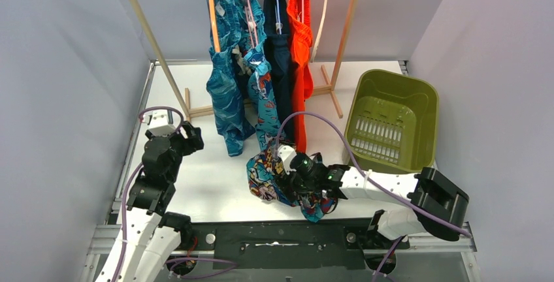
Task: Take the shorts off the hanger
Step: Adjust the shorts at the center of the board, then pick up the shorts at the center of the board.
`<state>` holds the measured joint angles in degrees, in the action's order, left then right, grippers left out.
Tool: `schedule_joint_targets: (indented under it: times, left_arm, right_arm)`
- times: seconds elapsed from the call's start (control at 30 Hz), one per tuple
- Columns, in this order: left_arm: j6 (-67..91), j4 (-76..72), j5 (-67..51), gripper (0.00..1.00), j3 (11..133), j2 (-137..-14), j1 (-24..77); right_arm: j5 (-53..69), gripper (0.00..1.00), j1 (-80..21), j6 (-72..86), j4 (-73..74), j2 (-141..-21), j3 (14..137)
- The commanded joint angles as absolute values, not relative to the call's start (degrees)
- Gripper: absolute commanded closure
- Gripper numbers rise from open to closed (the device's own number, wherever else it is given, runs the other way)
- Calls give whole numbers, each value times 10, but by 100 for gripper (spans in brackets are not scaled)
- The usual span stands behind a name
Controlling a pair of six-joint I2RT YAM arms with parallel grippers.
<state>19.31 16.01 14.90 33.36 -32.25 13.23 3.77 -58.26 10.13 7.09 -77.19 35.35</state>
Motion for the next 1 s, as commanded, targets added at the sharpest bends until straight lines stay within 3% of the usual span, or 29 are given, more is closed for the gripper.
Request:
schedule_joint_targets:
  times: [0.0,0.23,0.27,0.3,0.4,0.57,0.77,0.8,0.87,0.97]
  left_arm:
    - [195,121,139,31,339,-314,126]
    - [195,120,133,31,337,-312,121]
    - [196,121,133,31,337,-312,121]
    - [195,122,133,31,337,-312,121]
    - [195,120,132,31,337,-312,120]
    - [195,120,130,31,337,-315,117]
    - [196,119,127,31,337,-317,113]
    - [196,121,126,31,337,-317,113]
    - [196,123,126,31,337,-316,113]
    - [197,123,127,31,337,-312,112]
  right_arm:
    - [-71,20,-608,120,132,-733,397]
    - [-213,12,-617,183,113,-648,377]
    - [-217,4,-617,199,100,-637,366]
    - [-216,2,-617,215,89,-630,356]
    - [-168,2,-616,249,55,-634,336]
    - [-112,2,-617,313,30,-720,354]
    - [-234,1,-621,418,159,-887,445]
    - [-252,7,-624,426,183,-912,459]
    - [-306,34,-637,459,236,-949,480]
    - [-385,67,-666,490,294,-963,496]
